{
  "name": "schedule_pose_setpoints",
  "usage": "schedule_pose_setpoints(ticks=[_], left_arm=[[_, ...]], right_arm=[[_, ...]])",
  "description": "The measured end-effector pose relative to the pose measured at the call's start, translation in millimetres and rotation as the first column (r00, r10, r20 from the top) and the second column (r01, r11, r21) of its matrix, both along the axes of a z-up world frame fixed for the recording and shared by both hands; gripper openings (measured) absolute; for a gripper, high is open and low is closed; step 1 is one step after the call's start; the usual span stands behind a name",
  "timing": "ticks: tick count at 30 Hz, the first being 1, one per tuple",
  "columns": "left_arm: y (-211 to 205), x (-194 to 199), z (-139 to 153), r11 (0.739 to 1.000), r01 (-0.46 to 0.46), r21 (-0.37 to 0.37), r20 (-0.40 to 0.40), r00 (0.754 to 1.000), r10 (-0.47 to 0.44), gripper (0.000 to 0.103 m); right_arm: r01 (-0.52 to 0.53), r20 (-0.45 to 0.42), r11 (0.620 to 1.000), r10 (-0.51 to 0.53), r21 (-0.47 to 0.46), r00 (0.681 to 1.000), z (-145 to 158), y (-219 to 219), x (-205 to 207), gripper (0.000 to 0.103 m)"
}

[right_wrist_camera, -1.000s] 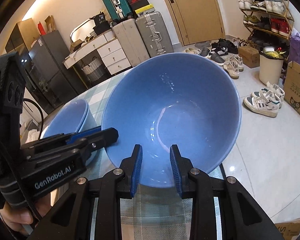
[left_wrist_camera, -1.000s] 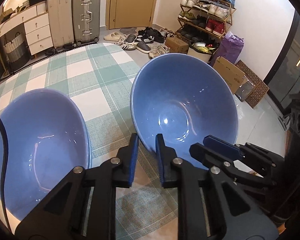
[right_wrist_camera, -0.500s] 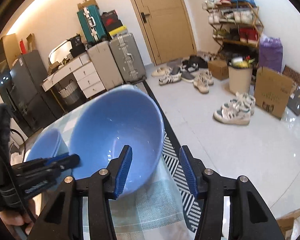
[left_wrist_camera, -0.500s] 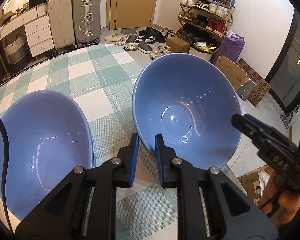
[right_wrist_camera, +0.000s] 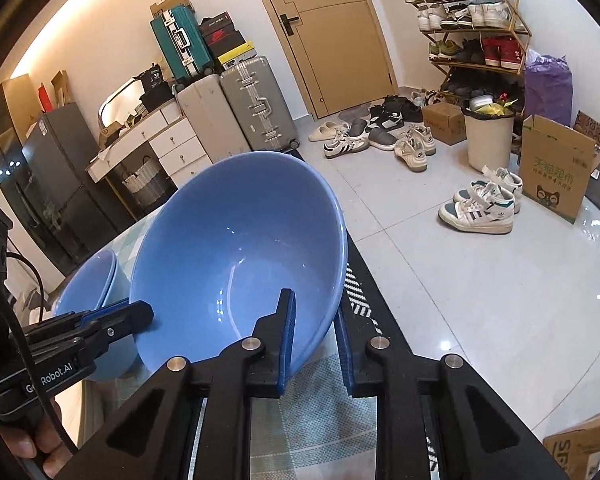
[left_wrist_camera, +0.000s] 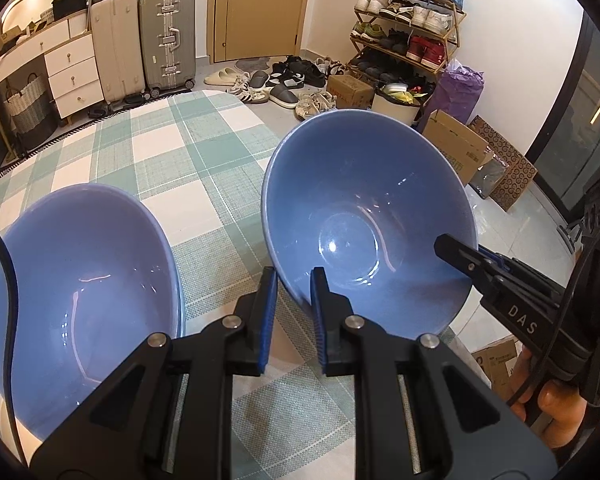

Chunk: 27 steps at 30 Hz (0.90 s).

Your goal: Organize plates and bowls

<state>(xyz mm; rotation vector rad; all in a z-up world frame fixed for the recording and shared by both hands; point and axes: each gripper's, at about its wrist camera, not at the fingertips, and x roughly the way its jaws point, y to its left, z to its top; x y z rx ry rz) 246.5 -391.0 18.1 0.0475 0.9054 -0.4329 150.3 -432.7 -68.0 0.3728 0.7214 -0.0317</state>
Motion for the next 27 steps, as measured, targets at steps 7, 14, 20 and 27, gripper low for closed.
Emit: schedule_pose_setpoints(ticks=[7, 14, 20, 27], left_arm=[[4, -4, 6, 1.000, 0.009, -0.001, 0.026, 1.000, -0.009, 0.014], [11, -13, 16, 1.000, 0.010, 0.002, 0.065, 0.998, -0.011, 0.014], [22, -23, 32, 1.000, 0.009, -0.014, 0.092, 0.996, -0.008, 0.014], [41, -45, 55, 1.000, -0.001, -0.026, 0.133, 0.991, 0.005, 0.015]], right_arm=[[0.000, 0.020, 1.000, 0.000, -0.016, 1.000, 5, 4, -4, 0.020], [-0.002, 0.045, 1.000, 0.004, -0.029, 0.999, 12, 9, -12, 0.020], [-0.010, 0.073, 0.999, 0.012, -0.037, 0.997, 26, 14, -21, 0.020], [-0.023, 0.084, 0.999, 0.027, -0.041, 0.996, 46, 26, -28, 0.020]])
